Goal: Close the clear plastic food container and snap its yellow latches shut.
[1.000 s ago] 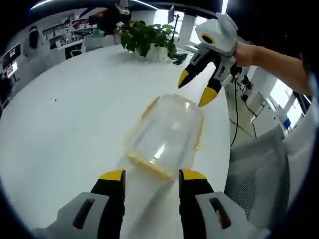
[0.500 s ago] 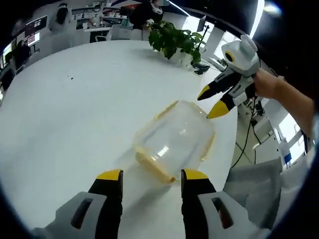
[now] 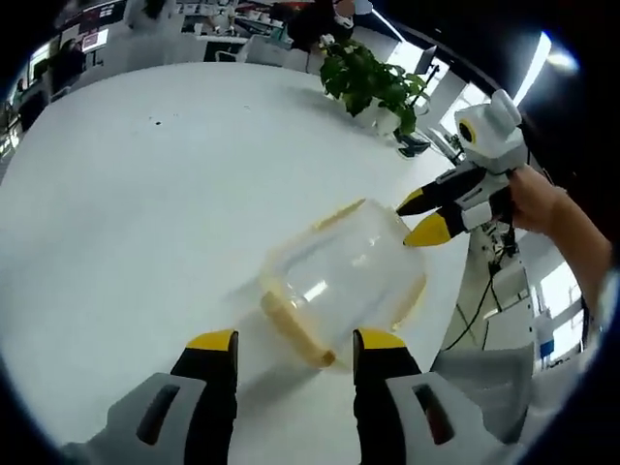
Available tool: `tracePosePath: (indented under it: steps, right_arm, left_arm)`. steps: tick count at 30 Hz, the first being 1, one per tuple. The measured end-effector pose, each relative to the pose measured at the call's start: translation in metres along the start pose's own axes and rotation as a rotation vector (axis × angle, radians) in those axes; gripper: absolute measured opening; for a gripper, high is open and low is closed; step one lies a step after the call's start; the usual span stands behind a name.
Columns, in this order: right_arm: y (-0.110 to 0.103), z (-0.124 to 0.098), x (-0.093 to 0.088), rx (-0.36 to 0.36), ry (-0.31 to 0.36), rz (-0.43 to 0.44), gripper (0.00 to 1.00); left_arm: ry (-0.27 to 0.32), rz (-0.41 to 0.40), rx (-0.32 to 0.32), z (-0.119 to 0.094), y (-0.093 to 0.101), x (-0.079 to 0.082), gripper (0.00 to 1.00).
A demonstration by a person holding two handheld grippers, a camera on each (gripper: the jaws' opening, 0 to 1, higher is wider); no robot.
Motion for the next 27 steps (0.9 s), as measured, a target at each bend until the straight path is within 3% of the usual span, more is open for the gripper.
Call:
tracePosePath:
  steps: [5,11,27]
  right_arm:
    - [0.0,0.0,0.0,0.017,-0.005,0.045,0.38]
    - [-0.003,0.001,0.0,0.052,-0.021,0.089,0.31]
    - [0.002,0.003,-0.002,0.083,-0.038,0.17,0.26]
  left_arm:
    - [0.0,-0.01,-0.007,0.002,0.001,0.001,0.46]
    - [-0.012,-0.013,-0.056,0.004,0.01,0.003,0.3]
    - [-0.018,-0.057,-0.069,0.007,0.009,0.005,0.25]
Point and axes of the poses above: the point that each gripper's makers call its tool centre point, and the gripper's own axes: z roughly forward along the fingers, y roughly to its right, x roughly out of its top, the point moved 9 cm from there along -z, roughly backward along the fingers
